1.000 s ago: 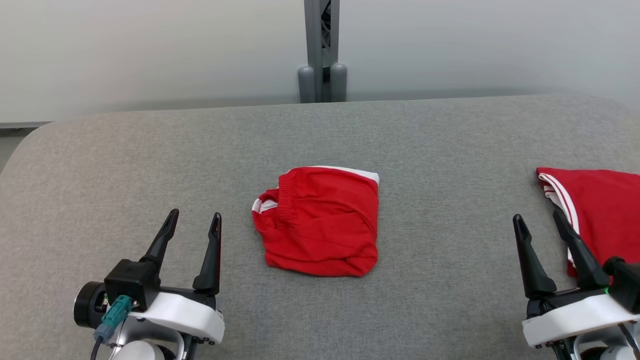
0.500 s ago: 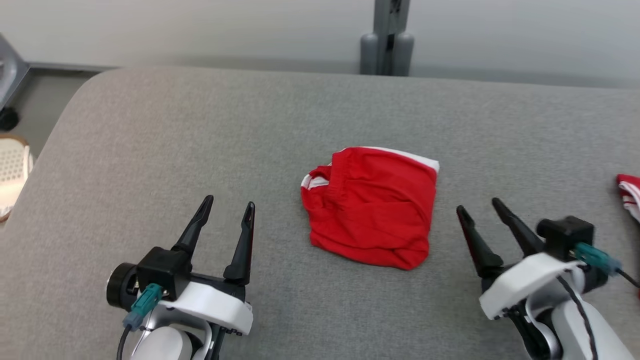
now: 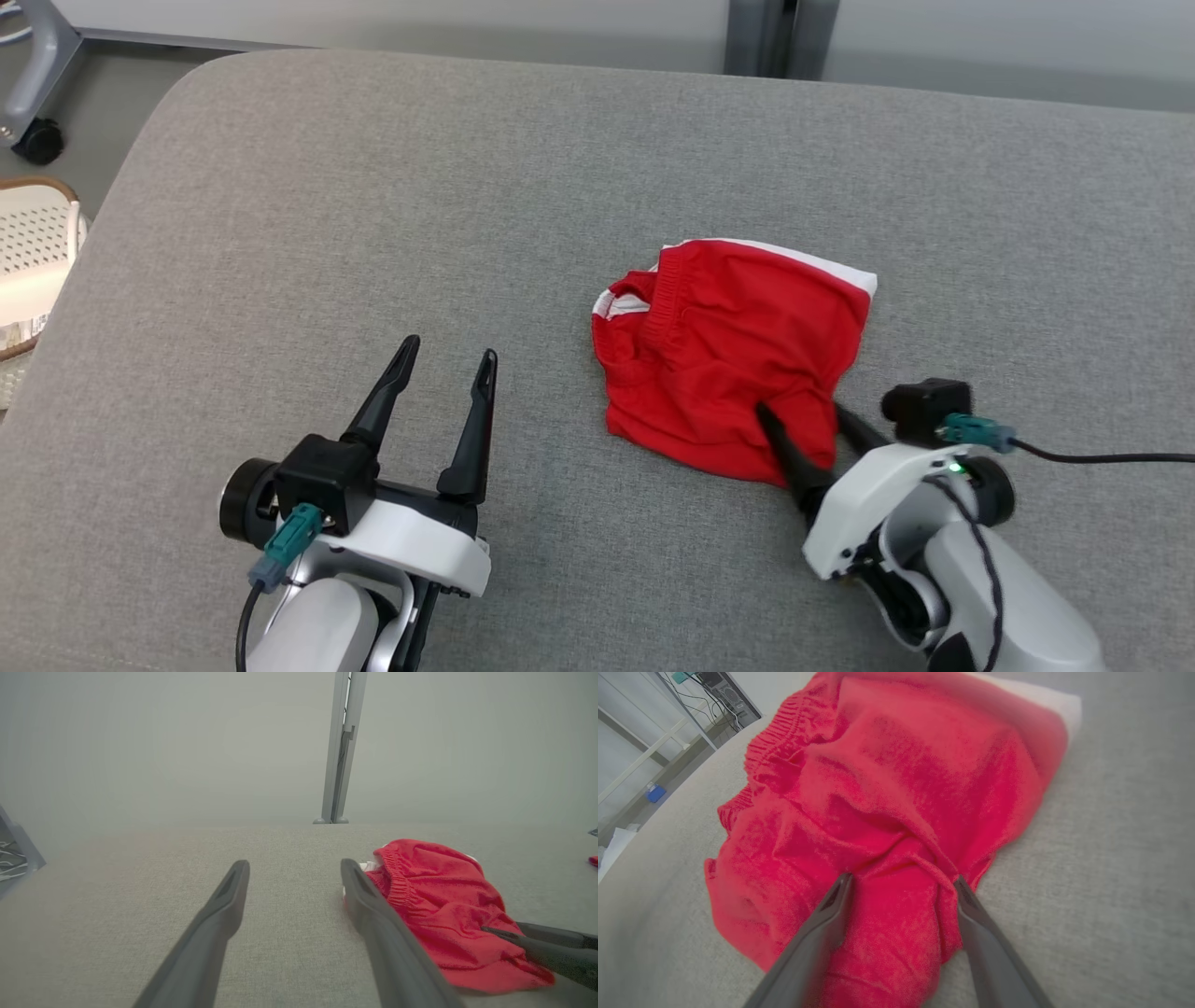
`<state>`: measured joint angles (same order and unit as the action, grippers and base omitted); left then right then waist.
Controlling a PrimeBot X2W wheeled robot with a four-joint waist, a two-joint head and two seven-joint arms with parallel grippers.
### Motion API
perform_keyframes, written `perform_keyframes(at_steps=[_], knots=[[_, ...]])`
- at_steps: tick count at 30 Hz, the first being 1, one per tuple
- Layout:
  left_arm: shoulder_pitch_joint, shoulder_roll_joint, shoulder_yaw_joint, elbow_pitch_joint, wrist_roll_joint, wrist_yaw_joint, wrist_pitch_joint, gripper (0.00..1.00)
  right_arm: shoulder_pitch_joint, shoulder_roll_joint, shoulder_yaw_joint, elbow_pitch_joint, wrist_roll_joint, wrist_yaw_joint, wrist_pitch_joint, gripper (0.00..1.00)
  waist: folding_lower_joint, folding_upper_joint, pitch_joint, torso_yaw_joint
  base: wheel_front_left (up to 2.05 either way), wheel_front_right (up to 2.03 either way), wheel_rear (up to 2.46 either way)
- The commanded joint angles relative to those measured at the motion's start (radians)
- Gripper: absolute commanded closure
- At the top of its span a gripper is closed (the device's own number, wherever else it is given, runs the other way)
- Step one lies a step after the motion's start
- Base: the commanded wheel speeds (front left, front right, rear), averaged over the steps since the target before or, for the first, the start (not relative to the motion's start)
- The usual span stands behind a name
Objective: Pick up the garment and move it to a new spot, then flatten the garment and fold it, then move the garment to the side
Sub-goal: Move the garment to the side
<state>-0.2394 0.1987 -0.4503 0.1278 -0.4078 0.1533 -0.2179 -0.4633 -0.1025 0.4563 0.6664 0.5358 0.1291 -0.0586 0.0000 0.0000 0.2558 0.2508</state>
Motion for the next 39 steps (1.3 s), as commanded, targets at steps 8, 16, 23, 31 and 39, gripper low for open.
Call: perform_keyframes(at_steps=[8,16,23,31,39], knots=[[-0.031,-0.003,-0.006,0.016,0.003,-0.007,-0.012,0.00,0.103,-0.011,0.128,-0.017,0.098,0.002,0.063,1.00,0.0000,0.0000,-0.008,-0.040,0.00,0.00,0.00],[-0.021,0.015,-0.003,0.000,0.007,0.007,-0.005,0.00,0.062,-0.080,0.075,-0.096,0.015,-0.001,-0.028,1.00,0.0000,0.0000,-0.013,-0.117,0.00,0.00,0.00],[-0.029,0.048,0.003,-0.048,0.017,0.018,0.015,0.00,0.039,-0.210,0.081,-0.220,-0.107,0.001,-0.011,1.00,0.0000,0.0000,0.009,-0.268,0.00,0.00,0.00],[-0.063,0.075,-0.009,-0.090,0.033,0.016,0.055,0.00,-0.019,-0.361,0.092,-0.325,-0.164,0.001,0.004,1.00,0.0000,0.0000,0.049,-0.439,0.00,0.00,0.00],[-0.097,0.087,-0.029,-0.106,0.045,0.005,0.082,0.00,-0.154,-0.533,0.169,-0.243,-0.144,0.001,-0.019,1.00,0.0000,0.0000,0.095,-0.510,0.00,0.00,0.00]])
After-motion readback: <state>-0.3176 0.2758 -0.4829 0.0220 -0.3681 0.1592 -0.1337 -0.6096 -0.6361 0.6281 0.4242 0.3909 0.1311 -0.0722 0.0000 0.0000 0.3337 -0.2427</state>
